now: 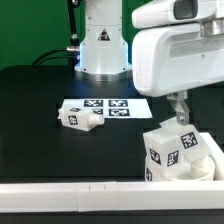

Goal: Assemble stool

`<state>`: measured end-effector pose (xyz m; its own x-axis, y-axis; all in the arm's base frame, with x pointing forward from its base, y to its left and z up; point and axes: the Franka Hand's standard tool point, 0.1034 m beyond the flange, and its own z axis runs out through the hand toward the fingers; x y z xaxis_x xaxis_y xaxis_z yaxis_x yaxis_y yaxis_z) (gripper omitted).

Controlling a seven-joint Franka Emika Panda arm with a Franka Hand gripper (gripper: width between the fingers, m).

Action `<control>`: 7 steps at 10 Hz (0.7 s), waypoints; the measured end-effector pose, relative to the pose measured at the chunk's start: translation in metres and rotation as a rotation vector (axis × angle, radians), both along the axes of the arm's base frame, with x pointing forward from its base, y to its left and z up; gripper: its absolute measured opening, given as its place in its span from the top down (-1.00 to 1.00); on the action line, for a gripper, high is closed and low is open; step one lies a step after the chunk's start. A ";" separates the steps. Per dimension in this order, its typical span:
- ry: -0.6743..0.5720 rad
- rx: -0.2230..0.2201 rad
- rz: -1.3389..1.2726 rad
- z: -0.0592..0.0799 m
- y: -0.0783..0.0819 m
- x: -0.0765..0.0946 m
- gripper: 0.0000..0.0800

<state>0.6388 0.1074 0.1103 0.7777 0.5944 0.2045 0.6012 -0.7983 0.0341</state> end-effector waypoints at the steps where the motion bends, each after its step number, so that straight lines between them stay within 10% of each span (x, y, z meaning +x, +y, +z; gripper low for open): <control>1: -0.024 -0.066 0.205 0.000 0.002 -0.003 -0.62; 3: -0.035 -0.170 0.506 0.000 0.006 -0.012 -0.62; 7: -0.038 -0.226 0.730 -0.003 -0.002 -0.012 -0.62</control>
Offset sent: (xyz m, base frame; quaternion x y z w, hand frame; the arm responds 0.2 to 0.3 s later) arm -0.0213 -0.0086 -0.0009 0.0774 0.0153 -0.1201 0.9896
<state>0.6264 0.1053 0.1073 0.1659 0.9855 0.0358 0.9688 -0.1697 0.1809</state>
